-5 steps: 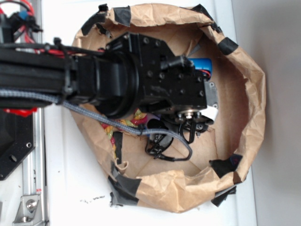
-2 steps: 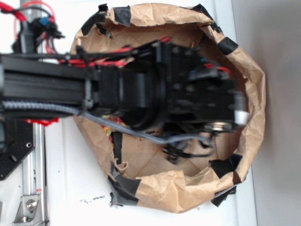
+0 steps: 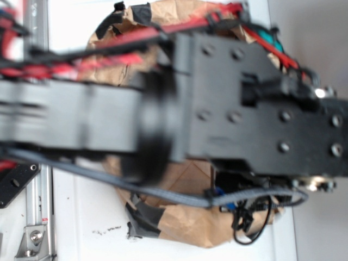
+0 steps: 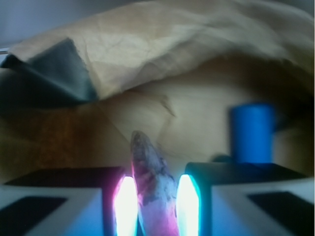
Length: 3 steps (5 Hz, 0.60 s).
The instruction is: Grab the wood chip.
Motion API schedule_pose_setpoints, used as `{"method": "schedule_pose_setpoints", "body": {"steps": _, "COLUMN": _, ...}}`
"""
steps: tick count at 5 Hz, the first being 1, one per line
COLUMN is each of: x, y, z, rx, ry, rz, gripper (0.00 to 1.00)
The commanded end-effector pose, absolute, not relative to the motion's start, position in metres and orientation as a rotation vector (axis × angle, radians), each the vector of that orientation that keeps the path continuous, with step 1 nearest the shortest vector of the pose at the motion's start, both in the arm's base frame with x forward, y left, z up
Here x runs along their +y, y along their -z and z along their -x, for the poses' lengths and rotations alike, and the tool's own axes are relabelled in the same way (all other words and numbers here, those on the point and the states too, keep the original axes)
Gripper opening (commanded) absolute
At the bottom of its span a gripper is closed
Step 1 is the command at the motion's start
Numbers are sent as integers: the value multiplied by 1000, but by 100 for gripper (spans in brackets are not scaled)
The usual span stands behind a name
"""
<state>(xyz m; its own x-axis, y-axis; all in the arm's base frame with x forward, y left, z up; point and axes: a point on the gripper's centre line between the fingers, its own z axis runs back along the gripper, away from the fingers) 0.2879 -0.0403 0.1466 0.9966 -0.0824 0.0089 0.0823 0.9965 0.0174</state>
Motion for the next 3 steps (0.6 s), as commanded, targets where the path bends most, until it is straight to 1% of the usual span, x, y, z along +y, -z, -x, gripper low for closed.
{"method": "schedule_pose_setpoints", "body": {"steps": 1, "x": -15, "y": -166, "z": -266, "rx": -103, "ry": 18, "rz": -13, "gripper": 0}}
{"method": "schedule_pose_setpoints", "body": {"steps": 2, "x": -9, "y": -164, "z": -266, "rx": -94, "ry": 14, "rz": -16, "gripper": 0}}
{"method": "schedule_pose_setpoints", "body": {"steps": 3, "x": -4, "y": -155, "z": -271, "rx": -32, "ry": 6, "rz": -3, "gripper": 0}}
